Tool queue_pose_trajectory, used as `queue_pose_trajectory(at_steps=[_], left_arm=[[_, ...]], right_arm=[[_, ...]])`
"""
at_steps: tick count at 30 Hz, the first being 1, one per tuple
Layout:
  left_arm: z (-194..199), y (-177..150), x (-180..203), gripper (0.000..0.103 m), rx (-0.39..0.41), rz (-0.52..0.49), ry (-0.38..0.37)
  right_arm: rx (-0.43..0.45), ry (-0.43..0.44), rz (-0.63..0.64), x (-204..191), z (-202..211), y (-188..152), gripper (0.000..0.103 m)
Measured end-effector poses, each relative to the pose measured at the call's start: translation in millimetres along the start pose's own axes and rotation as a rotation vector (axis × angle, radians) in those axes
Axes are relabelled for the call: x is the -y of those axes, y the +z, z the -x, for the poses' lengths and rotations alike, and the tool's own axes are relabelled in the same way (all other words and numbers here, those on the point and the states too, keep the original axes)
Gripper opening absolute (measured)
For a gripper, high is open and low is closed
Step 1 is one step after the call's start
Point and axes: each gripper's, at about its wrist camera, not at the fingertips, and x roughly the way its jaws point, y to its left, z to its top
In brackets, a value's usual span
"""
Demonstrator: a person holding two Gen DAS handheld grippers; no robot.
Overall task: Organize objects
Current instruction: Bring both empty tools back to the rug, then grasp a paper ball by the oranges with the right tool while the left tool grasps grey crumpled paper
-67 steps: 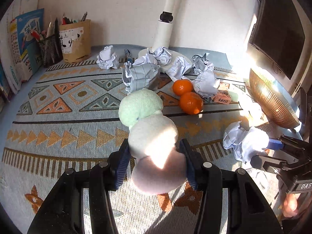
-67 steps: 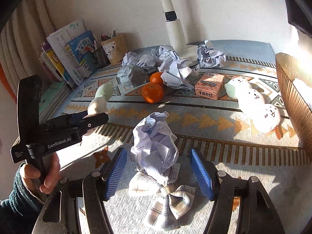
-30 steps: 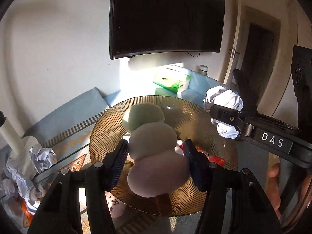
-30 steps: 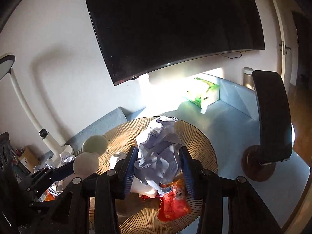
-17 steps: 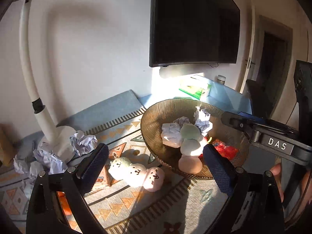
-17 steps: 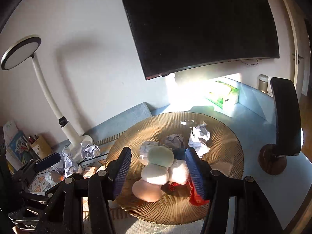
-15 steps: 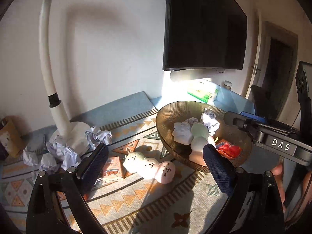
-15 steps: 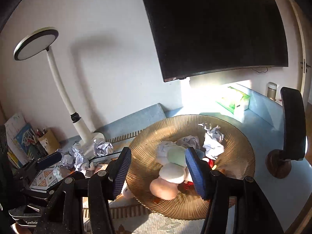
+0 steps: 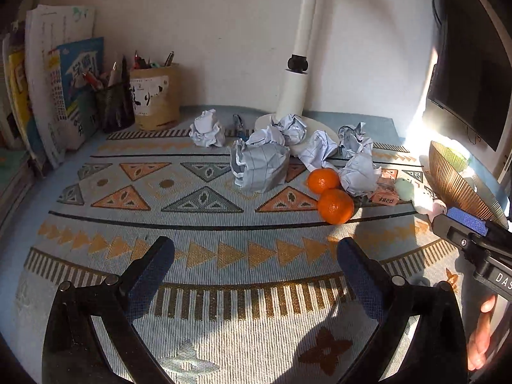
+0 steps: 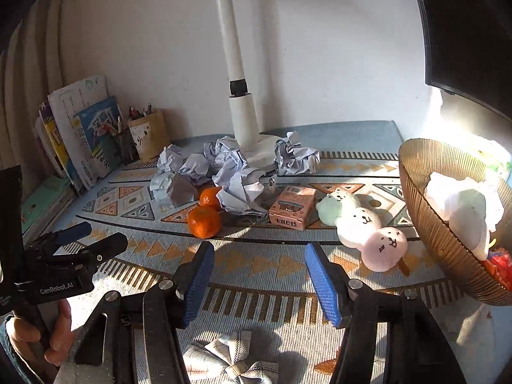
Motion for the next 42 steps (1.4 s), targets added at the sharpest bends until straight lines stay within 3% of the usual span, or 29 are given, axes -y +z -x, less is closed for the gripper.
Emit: queue_pose_trajectory(at_steps=[3, 5, 16, 18, 21, 23, 25, 27, 29, 33, 39, 42], left_arm=[[0.1, -1.7, 0.8, 0.102, 0.003, 0.000, -0.023], [-0.3, -3.4, 2.3, 0.102, -0.013, -0.002, -0.028], [0.6, -5.8, 9.9, 0.102, -0.011, -0.041, 0.003], [-1.7, -3.1, 5.3, 0.102, -0.040, -0.025, -0.042], [-5.2, 9.0, -7.7, 0.102, -0.108, 0.036, -0.183], [-1.9, 24.8, -14.3, 0.102, -0.105, 0.064, -0.205], [-1.1, 45.3, -17.2, 0.102, -0.091, 0.063, -0.202], [-12.5, 62.3, -16.9, 0.102, -0.102, 0.047, -0.210], [-37.6, 72.1, -13.9, 0.102, -0.141, 0.023, -0.164], [-77.8, 76.6, -15.7, 0.100, -0.154, 0.026, -0.123], [-107.8, 71.8, -20.4, 0.099, -0.149, 0.068, -0.145], [-113.1, 71.3, -25.1, 0.081, -0.174, 0.101, -0.154]], right_arm=[[-0.033, -0.046, -0.008, 3.0, -9.7, -1.9, 0.058], [-0.036, -0.051, -0.008, 3.6, -11.0, -1.9, 0.066], [-0.052, -0.069, 0.019, 0.0, -13.2, -1.7, 0.066], [-0.089, -0.015, -0.003, 4.1, -16.4, 0.4, 0.066], [-0.191, 0.087, -0.058, 12.6, -25.6, 8.3, 0.066], [-0.215, 0.072, -0.050, 12.8, -26.3, 23.8, 0.066], [-0.215, 0.124, -0.039, 10.2, -27.4, 44.0, 0.066], [-0.220, 0.126, -0.015, 4.9, -37.6, 61.1, 0.066], [-0.219, 0.060, 0.033, -2.0, -57.0, 72.5, 0.066], [-0.211, 0.050, 0.033, 0.1, -94.4, 81.1, 0.066], [-0.205, 0.129, 0.004, 7.0, -124.5, 72.6, 0.066], [-0.189, 0.121, 0.028, 2.1, -122.6, 71.5, 0.057]])
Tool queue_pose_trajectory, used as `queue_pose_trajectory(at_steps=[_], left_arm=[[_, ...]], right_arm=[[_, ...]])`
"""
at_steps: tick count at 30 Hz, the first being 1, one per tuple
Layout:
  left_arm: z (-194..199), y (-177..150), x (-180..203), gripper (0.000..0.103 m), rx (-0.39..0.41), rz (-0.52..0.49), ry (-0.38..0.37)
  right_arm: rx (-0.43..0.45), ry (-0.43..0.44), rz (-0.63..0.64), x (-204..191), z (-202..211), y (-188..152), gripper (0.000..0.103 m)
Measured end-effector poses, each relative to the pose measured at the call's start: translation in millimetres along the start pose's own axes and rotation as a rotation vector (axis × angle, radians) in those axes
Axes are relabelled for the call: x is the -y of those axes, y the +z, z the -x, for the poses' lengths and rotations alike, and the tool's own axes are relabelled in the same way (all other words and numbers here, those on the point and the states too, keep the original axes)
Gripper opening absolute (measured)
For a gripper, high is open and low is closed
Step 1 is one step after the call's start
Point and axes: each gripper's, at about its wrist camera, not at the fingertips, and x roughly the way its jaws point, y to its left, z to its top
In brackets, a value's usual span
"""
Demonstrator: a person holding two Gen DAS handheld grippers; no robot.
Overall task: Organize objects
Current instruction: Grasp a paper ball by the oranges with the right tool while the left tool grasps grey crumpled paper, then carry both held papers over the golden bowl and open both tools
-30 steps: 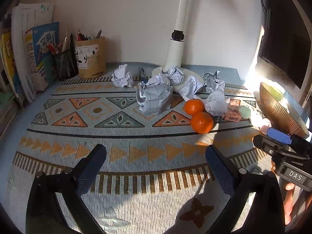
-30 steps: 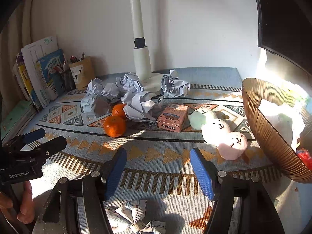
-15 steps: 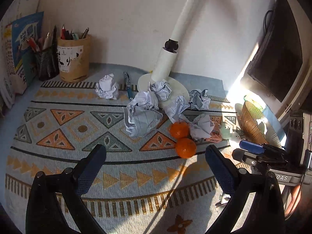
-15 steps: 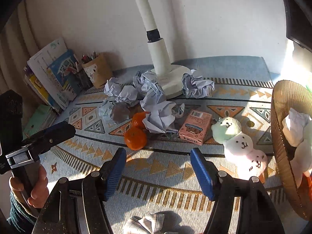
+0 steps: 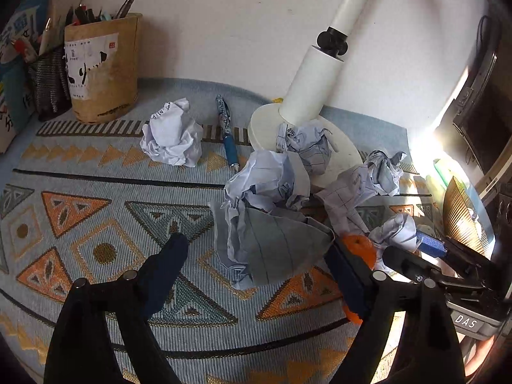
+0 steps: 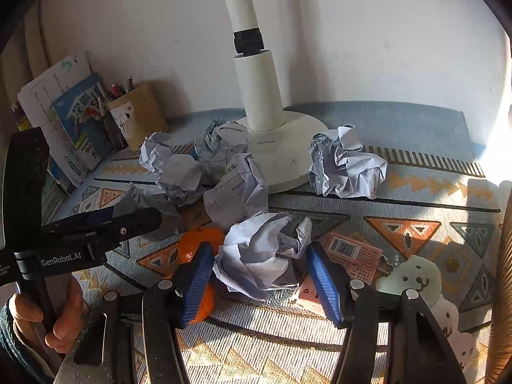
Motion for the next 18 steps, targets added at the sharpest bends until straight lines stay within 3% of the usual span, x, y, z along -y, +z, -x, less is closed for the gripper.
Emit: queue_pose_trajectory(at_steps=[2, 3, 6, 11, 18], left_arm=[[0.1, 0.2, 1.2, 0.074, 0.002, -0.002, 0.005], [0.7, -0.6, 3.7, 0.060, 0.004, -0.015, -0.001], [6.2, -3.3, 15.2, 0.050, 0.034, -0.072, 0.027], [23.3, -10.6, 34.9, 0.050, 0.061, -0.163, 0.057], [83.8, -28.1, 78.2, 0.050, 0.122, -0.284, 0.011]], right_arm=[[0.007, 0.007, -0.002, -0.1, 1.2, -1.4, 0.053], [0.011, 0.005, -0.001, 0.2, 2.1, -2.0, 0.052], [0.045, -0.008, -0.002, 1.2, 9.5, -2.8, 0.051], [0.125, -0.047, 0.016, -1.9, 39.3, -7.0, 0.051], [0.169, -0.031, 0.026, -15.2, 103.7, -43.5, 0.051]])
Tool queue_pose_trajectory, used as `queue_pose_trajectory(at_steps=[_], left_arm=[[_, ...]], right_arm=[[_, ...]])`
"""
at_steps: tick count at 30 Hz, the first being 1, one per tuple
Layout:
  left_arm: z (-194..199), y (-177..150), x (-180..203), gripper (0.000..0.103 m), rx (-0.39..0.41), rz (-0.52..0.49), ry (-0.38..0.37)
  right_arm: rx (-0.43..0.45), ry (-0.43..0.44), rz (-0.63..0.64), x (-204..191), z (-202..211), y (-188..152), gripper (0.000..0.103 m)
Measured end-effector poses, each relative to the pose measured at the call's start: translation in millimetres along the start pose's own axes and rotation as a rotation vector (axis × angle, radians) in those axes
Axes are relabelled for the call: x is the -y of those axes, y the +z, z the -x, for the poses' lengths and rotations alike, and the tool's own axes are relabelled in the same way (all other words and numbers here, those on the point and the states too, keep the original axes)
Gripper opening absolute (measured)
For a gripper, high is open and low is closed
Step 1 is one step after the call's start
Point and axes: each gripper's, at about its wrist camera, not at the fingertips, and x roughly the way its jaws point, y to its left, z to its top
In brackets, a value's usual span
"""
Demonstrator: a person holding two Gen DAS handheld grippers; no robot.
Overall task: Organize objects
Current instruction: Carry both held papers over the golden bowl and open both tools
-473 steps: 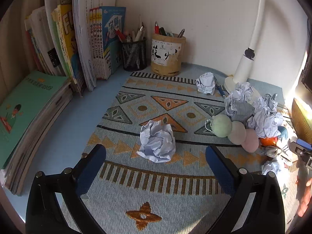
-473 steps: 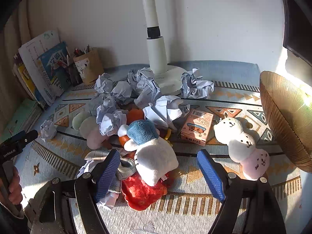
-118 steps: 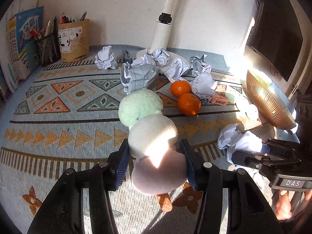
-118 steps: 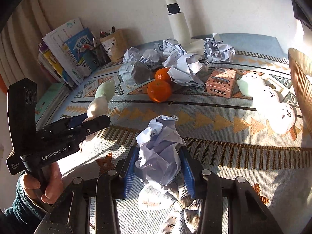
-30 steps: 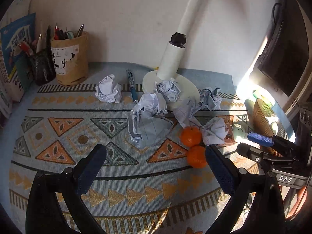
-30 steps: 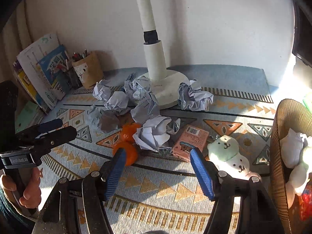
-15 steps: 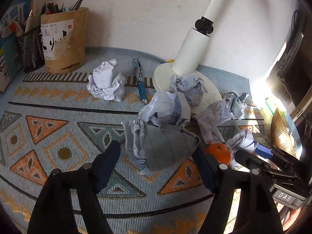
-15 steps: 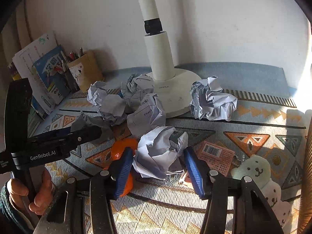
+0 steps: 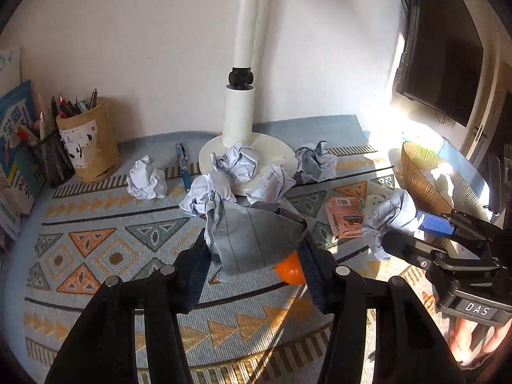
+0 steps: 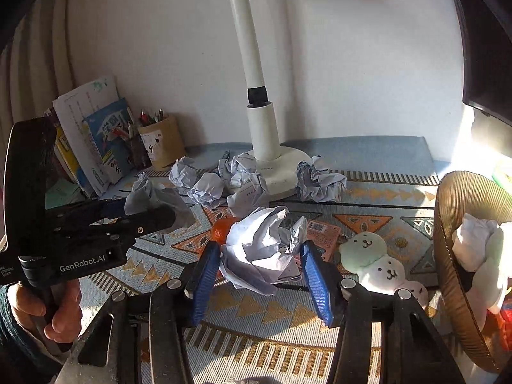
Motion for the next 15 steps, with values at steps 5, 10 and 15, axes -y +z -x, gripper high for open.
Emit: queue_pose_trajectory(at_steps=[5, 10, 15], left_arm=[[33.9, 5.5, 30.4, 0.050, 0.039, -0.073, -0.017], [49.4, 22.7, 69.6, 0.050, 0.070, -0.124, -0.078], [45.4, 56.2, 129.2, 0.050, 0.105, -0.155, -0.196]], right_arm=[[0.013, 0.036, -0.058, 18.1, 52.8, -19.9, 0.051], [0.057, 0.072, -0.251, 77.2, 111.5, -20.6, 0.051], [0.223, -0.193, -0.316, 130.7, 182.6, -6.7, 0.053]])
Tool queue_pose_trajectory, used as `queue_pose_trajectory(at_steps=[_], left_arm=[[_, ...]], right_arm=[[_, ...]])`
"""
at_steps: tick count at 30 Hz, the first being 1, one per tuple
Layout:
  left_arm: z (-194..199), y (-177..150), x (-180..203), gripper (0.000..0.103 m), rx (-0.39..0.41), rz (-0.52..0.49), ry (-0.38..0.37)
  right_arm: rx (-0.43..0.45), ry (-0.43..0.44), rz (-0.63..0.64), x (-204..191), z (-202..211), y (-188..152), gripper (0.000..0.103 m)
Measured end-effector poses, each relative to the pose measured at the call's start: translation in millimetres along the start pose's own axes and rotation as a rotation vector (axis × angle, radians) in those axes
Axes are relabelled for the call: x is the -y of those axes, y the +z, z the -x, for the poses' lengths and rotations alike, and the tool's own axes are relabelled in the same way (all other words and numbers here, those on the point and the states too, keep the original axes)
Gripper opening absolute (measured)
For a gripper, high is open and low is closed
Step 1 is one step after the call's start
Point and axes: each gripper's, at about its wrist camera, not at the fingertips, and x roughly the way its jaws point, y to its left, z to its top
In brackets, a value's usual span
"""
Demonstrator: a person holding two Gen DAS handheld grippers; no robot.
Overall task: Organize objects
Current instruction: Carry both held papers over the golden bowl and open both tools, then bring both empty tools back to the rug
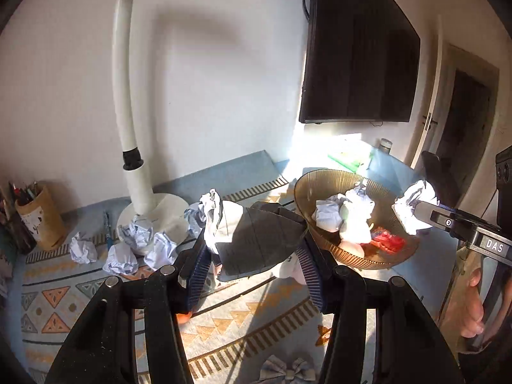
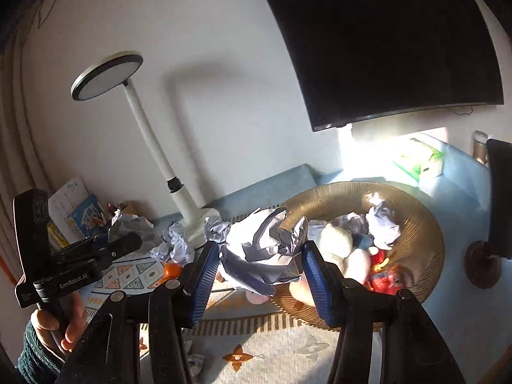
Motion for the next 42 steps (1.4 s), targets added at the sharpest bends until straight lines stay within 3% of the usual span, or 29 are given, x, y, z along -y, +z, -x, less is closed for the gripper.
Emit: queue_pose_trajectory(at_steps=[3, 5, 10, 11, 12, 13, 14, 16, 22, 29, 32, 34, 39, 42], left_arm=[[-30.5, 19.7, 34.8, 0.050, -0.013, -0.009, -0.061], [-55.5, 27.5, 52.6, 0.050, -0.042, 0.005, -0.112], [-102.5, 29.0, 86.5, 0.051, -0.082, -0.006, -0.164], [-107.6, 28.8, 93.6, 0.053, -0.085, -0.017, -0.159], [-112.4, 27.6, 96.9, 0.058, -0.087, -0.026, -0.152], [-117.1, 25.9, 99.2, 0.071, -0.095, -0.029, -0.147], [-122.1, 24.2, 99.8, 0.082, -0.112, -0.029, -0.152], [-126.3, 19.4, 95.8, 0.091, -0.134, -0.025, -0.136], [-105.2, 2.7, 58.0, 0.092, -0.171, 0.030, -0.137], [-19.5, -17.5, -17.8, 0.092, -0.108, 0.128, -0.019], [25.6, -29.9, -58.5, 0.103, -0.037, 0.217, 0.058], [48.2, -42.7, -83.4, 0.102, 0.016, 0.274, 0.121], [51.4, -95.2, -131.8, 0.102, -0.011, 0.334, 0.288], [32.9, -129.6, -152.4, 0.102, -0.059, 0.365, 0.324]], right_arm=[[0.047, -0.158, -0.066, 34.6, 10.5, 16.8, 0.053], [0.009, -0.204, -0.118, 53.8, 1.0, 19.1, 0.054], [-0.086, -0.184, -0.145, 73.2, -27.9, 6.9, 0.054], [-0.092, -0.185, -0.140, 73.9, -30.8, 3.6, 0.060], [-0.095, -0.190, -0.142, 76.0, -31.6, 1.2, 0.063], [-0.098, -0.189, -0.151, 76.7, -34.1, -0.2, 0.070], [-0.099, -0.176, -0.157, 77.8, -36.0, -1.1, 0.070], [-0.109, -0.168, -0.154, 78.4, -38.0, -4.0, 0.071], [-0.115, -0.152, -0.153, 69.9, -38.7, -11.4, 0.071], [-0.085, -0.007, -0.043, -8.7, -30.9, -8.1, 0.071], [-0.100, 0.076, 0.023, -53.6, -39.7, -13.2, 0.071], [-0.126, 0.104, 0.078, -83.4, -52.1, -22.6, 0.071], [-0.179, 0.149, 0.202, -136.4, -90.2, -69.3, 0.071], [-0.202, 0.181, 0.252, -148.9, -114.8, -103.2, 0.071]])
